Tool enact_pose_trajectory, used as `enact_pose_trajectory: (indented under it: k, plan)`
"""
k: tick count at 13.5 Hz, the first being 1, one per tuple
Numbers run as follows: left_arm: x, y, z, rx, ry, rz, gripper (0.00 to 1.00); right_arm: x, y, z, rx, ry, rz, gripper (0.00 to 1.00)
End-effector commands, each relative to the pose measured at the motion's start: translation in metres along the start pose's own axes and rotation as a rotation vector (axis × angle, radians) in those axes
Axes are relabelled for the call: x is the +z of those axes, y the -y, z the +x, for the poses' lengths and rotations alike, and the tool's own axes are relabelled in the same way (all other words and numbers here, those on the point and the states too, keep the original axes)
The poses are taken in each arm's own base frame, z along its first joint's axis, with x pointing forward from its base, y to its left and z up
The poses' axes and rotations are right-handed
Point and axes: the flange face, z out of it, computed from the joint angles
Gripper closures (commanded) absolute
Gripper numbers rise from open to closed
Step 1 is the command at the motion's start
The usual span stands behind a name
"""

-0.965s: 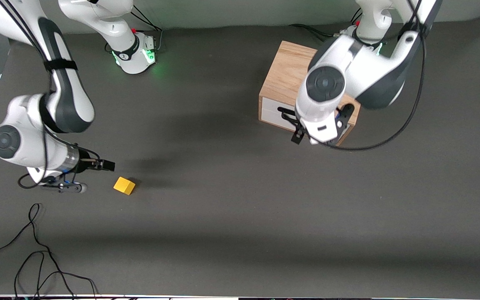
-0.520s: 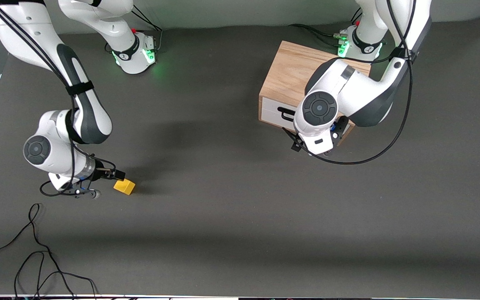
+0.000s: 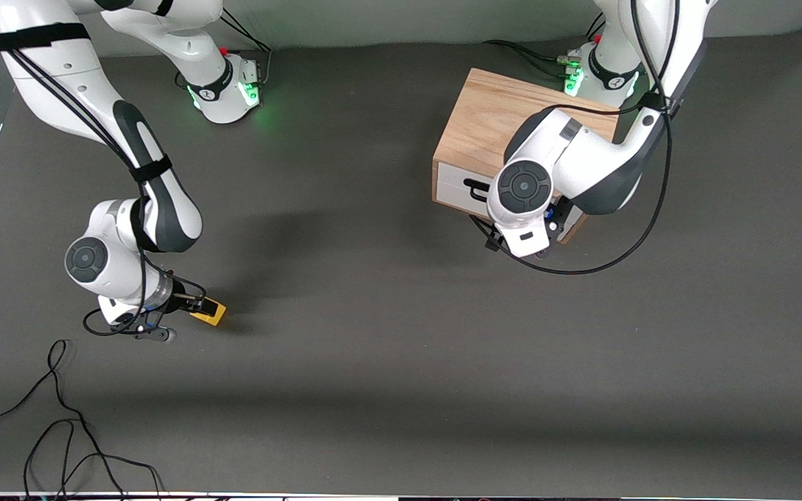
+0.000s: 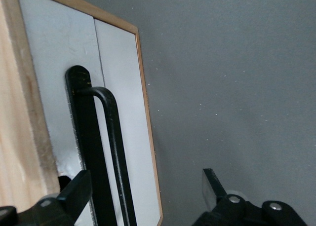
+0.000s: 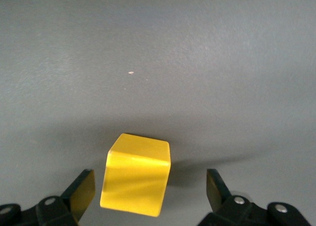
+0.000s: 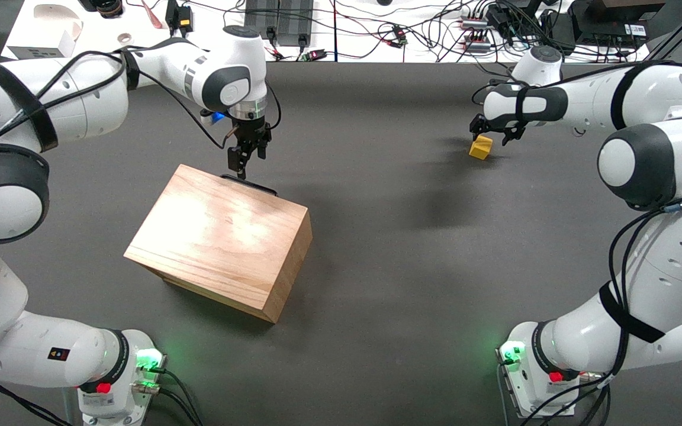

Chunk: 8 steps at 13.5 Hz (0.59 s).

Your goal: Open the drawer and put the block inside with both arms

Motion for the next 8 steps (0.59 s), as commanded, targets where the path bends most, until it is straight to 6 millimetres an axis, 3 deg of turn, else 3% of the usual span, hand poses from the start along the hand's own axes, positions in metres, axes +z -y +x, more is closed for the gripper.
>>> enact_pose_trajectory:
  k: [1,4,5,6,7,8]
  plan:
    - [0.018,-0.005,-0.007,-0.007,-0.008,0.009,0.00,0.005,0.006,0.006,0.157,-0.008,0.011,0.00]
    - [0.033,-0.011,-0.007,-0.002,-0.003,0.026,0.00,0.011,0.009,0.004,0.184,0.003,0.009,0.01]
    - [0.036,-0.012,-0.007,-0.002,-0.003,0.030,0.00,0.011,0.009,0.006,0.184,0.001,0.009,0.09]
    - [0.034,-0.012,-0.007,0.000,-0.002,0.027,0.00,0.012,0.010,0.005,0.182,0.003,0.010,0.34]
    - [0.033,-0.013,-0.006,-0.002,-0.002,0.023,0.00,0.011,0.010,0.006,0.184,0.001,0.010,0.86]
    - [0.033,-0.014,-0.004,0.001,-0.012,0.018,0.00,0.011,0.012,0.005,0.180,0.002,0.012,1.00]
